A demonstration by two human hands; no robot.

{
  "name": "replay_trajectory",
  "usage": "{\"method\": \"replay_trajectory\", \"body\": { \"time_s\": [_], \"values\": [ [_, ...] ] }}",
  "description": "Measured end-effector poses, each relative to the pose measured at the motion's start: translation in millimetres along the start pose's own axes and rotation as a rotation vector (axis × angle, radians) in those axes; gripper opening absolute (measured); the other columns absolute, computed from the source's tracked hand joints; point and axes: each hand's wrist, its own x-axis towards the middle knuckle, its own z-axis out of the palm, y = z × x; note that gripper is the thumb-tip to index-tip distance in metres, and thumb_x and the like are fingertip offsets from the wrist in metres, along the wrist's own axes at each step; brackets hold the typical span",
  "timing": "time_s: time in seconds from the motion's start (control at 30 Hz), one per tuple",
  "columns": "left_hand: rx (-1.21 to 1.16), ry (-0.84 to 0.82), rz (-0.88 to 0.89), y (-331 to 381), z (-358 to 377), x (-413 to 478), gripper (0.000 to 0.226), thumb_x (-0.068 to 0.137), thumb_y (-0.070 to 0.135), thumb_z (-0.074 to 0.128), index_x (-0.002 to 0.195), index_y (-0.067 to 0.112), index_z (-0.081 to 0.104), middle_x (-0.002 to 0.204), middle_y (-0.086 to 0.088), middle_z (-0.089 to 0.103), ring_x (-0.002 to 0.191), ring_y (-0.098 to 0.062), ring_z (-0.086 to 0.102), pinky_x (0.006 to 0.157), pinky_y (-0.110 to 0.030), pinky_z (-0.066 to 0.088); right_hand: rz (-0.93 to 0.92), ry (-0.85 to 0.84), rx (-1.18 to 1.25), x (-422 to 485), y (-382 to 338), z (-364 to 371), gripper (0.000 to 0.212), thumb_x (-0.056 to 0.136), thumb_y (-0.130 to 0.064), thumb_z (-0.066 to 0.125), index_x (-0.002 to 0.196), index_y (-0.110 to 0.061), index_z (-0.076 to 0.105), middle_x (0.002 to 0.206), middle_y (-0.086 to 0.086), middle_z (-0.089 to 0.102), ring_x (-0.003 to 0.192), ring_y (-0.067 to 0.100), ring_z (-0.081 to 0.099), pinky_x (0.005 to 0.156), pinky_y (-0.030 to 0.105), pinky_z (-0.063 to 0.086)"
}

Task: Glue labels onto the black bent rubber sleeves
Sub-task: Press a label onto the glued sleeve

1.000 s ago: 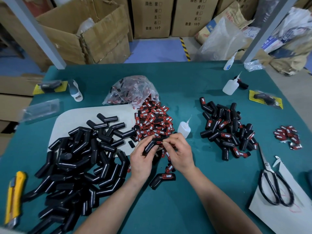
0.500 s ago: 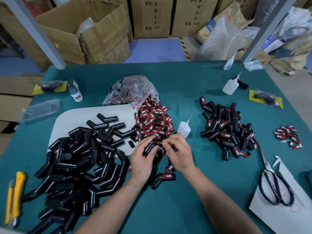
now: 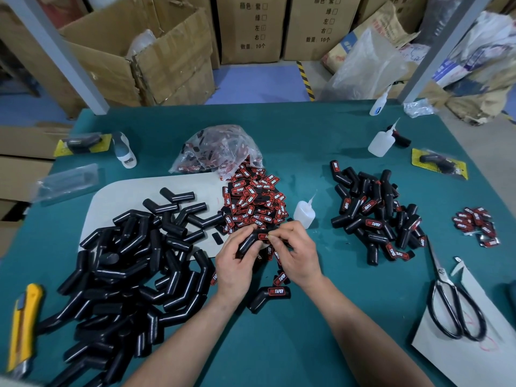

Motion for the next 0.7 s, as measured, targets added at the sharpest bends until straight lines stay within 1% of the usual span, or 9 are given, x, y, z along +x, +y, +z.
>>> {"method": "replay_trajectory", "body": {
  "time_s": [0.13, 0.23, 0.3, 0.43, 0.6, 0.7],
  "values": [
    [-0.009, -0.008, -0.011, -0.3, -0.4, -0.9, 0.045, 0.09, 0.006, 0.077, 0.121, 0.037, 0.07, 0.124, 0.017, 0.071, 0.121, -0.006, 0.065, 0.102, -0.012, 0.045, -0.016, 0.009, -0.006, -0.6, -0.5, 0.0, 0.021, 0.099, -0.024, 0.061, 0.097, -0.006, 0.072, 0.092, -0.002, 0.058, 0.085, 0.02, 0.06, 0.074, 0.03, 0.053],
    [-0.013, -0.008, -0.02, 1.2, -0.4, -0.7, 0.041, 0.09, 0.009, 0.077, 0.121, 0.035, 0.07, 0.123, 0.016, 0.071, 0.121, -0.007, 0.065, 0.102, -0.014, 0.045, -0.023, 0.018, -0.009, -0.1, -1.0, -0.2, 0.024, 0.099, -0.024, 0.061, 0.096, -0.003, 0.072, 0.091, 0.0, 0.058, 0.084, 0.021, 0.061, 0.073, 0.031, 0.053],
    [-0.014, -0.001, -0.015, 2.1, -0.4, -0.4, 0.039, 0.09, 0.01, 0.077, 0.12, 0.034, 0.071, 0.123, 0.016, 0.071, 0.12, -0.006, 0.065, 0.102, -0.013, 0.045, -0.019, 0.019, -0.014, -0.2, -1.1, 0.1, 0.022, 0.097, -0.021, 0.063, 0.094, -0.001, 0.072, 0.09, 0.001, 0.058, 0.083, 0.021, 0.06, 0.073, 0.031, 0.052],
    [-0.015, -0.002, -0.007, 3.0, -0.5, -1.0, 0.039, 0.09, 0.006, 0.076, 0.119, 0.031, 0.071, 0.122, 0.015, 0.072, 0.119, -0.007, 0.066, 0.102, -0.015, 0.046, -0.031, 0.016, -0.029, -0.8, -0.4, 0.0, 0.018, 0.095, -0.016, 0.064, 0.093, 0.0, 0.072, 0.089, 0.003, 0.059, 0.083, 0.022, 0.06, 0.073, 0.032, 0.052],
    [-0.021, 0.002, -0.01, 3.4, -0.7, -0.9, 0.037, 0.089, 0.002, 0.076, 0.118, 0.024, 0.073, 0.12, 0.014, 0.073, 0.117, -0.008, 0.067, 0.101, -0.015, 0.047, -0.035, 0.019, -0.042, -1.6, 1.8, 1.1, 0.019, 0.095, -0.017, 0.064, 0.094, 0.0, 0.073, 0.09, 0.002, 0.059, 0.082, 0.022, 0.06, 0.073, 0.031, 0.052],
    [-0.07, 0.01, -0.071, 3.4, -0.6, 0.2, 0.035, 0.09, 0.002, 0.076, 0.117, 0.024, 0.074, 0.119, 0.013, 0.073, 0.117, -0.008, 0.067, 0.101, -0.017, 0.049, -0.026, 0.016, -0.021, -2.2, 5.0, 2.4, 0.018, 0.096, -0.018, 0.065, 0.1, -0.003, 0.072, 0.094, 0.0, 0.058, 0.086, 0.019, 0.061, 0.075, 0.029, 0.052]
  ]
}}
